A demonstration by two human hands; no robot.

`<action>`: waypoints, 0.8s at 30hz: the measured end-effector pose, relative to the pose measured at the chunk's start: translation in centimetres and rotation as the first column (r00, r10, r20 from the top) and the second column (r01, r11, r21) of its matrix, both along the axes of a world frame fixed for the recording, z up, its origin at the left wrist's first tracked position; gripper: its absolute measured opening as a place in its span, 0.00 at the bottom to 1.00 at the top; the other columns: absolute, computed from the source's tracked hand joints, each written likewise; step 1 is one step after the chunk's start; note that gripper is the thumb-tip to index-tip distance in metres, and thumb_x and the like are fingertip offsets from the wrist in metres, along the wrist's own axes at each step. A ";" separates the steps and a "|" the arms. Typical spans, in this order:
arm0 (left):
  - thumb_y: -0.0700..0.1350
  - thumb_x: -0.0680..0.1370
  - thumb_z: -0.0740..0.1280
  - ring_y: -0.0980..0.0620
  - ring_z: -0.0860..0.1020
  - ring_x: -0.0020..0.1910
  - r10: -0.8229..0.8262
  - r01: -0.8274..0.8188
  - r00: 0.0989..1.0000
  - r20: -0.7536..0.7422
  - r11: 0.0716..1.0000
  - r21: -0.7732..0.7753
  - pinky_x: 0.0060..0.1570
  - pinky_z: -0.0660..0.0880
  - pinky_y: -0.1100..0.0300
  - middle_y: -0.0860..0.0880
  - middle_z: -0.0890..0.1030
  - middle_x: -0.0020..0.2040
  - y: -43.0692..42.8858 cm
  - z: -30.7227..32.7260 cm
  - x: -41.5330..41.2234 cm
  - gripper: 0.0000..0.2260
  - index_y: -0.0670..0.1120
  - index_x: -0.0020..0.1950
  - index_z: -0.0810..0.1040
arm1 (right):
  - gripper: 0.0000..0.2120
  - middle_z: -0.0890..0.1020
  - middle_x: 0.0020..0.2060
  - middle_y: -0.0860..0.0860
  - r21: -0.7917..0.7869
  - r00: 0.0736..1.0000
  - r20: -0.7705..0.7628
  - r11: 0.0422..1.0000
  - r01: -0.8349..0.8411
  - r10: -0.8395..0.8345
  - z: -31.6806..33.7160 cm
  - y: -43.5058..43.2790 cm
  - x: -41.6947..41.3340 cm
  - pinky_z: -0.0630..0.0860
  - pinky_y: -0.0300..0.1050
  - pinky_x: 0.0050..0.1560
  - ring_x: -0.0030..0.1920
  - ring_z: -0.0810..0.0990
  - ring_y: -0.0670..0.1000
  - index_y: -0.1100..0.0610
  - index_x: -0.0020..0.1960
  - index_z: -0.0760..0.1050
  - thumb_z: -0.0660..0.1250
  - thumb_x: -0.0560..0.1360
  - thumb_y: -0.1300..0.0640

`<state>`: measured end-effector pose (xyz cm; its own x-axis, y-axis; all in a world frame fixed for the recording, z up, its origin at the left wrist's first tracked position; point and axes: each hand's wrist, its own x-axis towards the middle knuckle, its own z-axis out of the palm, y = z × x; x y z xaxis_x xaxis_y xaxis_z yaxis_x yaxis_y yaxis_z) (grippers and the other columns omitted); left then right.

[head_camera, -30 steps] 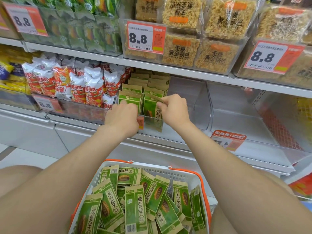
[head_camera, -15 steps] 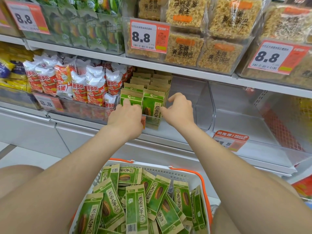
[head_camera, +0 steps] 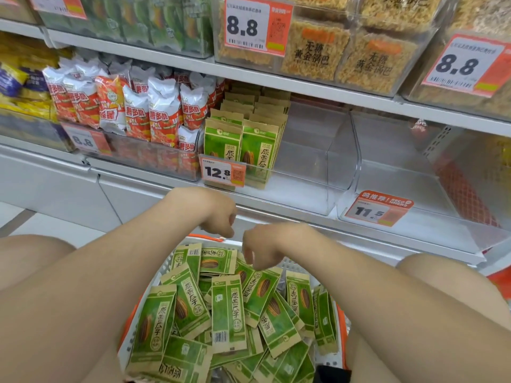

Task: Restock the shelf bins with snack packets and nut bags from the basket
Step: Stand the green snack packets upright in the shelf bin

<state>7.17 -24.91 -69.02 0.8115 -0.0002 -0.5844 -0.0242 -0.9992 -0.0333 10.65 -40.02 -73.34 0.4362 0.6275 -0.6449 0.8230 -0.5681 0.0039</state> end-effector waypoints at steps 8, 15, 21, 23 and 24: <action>0.54 0.83 0.63 0.42 0.79 0.60 -0.078 0.081 0.994 0.076 0.996 -0.033 0.61 0.78 0.48 0.48 0.79 0.64 -0.4 -0.8 0.9 0.13 0.51 0.64 0.79 | 0.32 0.74 0.66 0.58 -0.027 0.960 0.050 0.961 -0.274 0.275 -7.8 2.0 -3.3 0.78 0.51 0.43 0.57 0.80 0.61 0.49 0.77 0.66 0.72 0.76 0.63; 0.51 0.83 0.62 0.43 0.78 0.52 -0.100 0.101 0.993 0.070 0.995 -0.024 0.55 0.76 0.49 0.44 0.80 0.66 -0.7 -0.8 0.9 0.16 0.47 0.67 0.80 | 0.35 0.39 0.83 0.55 -0.095 0.968 -0.179 0.976 -0.197 0.178 -11.6 1.5 -5.9 0.80 0.53 0.47 0.72 0.71 0.67 0.34 0.82 0.51 0.62 0.82 0.55; 0.46 0.84 0.61 0.42 0.80 0.61 -0.122 0.126 0.988 0.090 0.991 -0.041 0.62 0.78 0.45 0.45 0.80 0.66 -1.0 -0.1 0.4 0.14 0.48 0.68 0.79 | 0.09 0.62 0.66 0.57 0.115 0.974 -0.225 0.993 0.038 -0.011 -10.7 1.3 -5.7 0.77 0.57 0.52 0.48 0.78 0.61 0.44 0.54 0.67 0.60 0.81 0.41; 0.42 0.84 0.60 0.40 0.78 0.64 -0.102 0.107 0.991 0.087 0.993 -0.052 0.63 0.77 0.46 0.45 0.78 0.68 -1.1 0.5 0.1 0.16 0.50 0.71 0.77 | 0.09 0.63 0.60 0.54 0.175 0.967 -0.240 0.976 0.128 -0.084 -10.1 1.4 -4.9 0.77 0.58 0.55 0.49 0.78 0.61 0.46 0.52 0.67 0.64 0.79 0.43; 0.40 0.84 0.60 0.40 0.77 0.65 -0.090 0.094 0.993 0.080 0.994 -0.053 0.63 0.77 0.47 0.45 0.76 0.70 -0.9 0.9 -0.2 0.18 0.51 0.73 0.75 | 0.08 0.63 0.58 0.53 0.211 0.954 -0.274 0.960 0.186 -0.125 -9.5 1.6 -4.4 0.77 0.56 0.55 0.49 0.78 0.61 0.47 0.52 0.68 0.66 0.78 0.47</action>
